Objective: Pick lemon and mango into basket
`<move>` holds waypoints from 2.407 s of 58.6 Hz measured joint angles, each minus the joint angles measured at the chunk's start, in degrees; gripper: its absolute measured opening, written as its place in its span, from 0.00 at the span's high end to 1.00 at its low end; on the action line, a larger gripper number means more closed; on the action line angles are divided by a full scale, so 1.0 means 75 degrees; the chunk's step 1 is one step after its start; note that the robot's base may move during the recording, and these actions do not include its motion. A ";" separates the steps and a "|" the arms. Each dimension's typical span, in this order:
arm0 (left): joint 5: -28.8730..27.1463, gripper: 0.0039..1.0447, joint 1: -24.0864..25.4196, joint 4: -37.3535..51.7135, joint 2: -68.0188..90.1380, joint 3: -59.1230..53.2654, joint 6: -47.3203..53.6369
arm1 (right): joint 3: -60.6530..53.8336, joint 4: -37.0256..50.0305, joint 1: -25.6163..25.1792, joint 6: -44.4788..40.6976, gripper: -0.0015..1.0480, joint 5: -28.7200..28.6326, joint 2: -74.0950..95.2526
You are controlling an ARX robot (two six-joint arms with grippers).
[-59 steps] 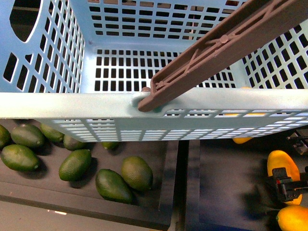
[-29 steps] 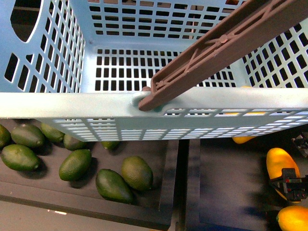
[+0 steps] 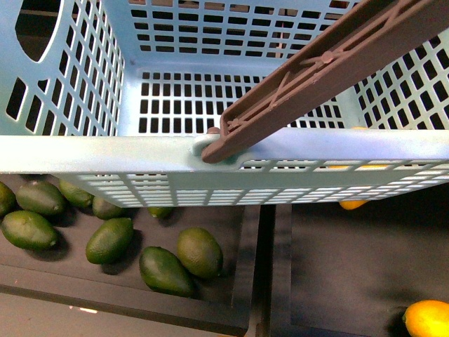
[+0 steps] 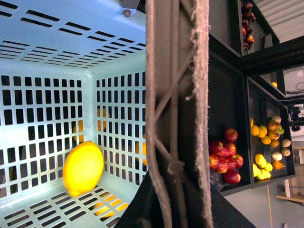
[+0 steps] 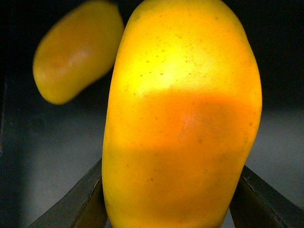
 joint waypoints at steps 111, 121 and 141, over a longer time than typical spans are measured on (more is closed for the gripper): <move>-0.0012 0.95 -0.0009 -0.0006 0.0003 -0.0003 0.0003 | -0.2186 0.0778 0.4351 0.1364 0.79 0.3328 -0.7309; -0.0015 0.95 -0.0009 -0.0006 0.0003 -0.0003 0.0006 | -0.2847 0.0772 0.4138 0.1352 0.98 0.3080 -0.8046; 0.0000 0.95 -0.0009 -0.0006 0.0003 -0.0003 0.0003 | -0.3745 0.0128 0.3465 0.1352 0.98 0.2448 -0.9541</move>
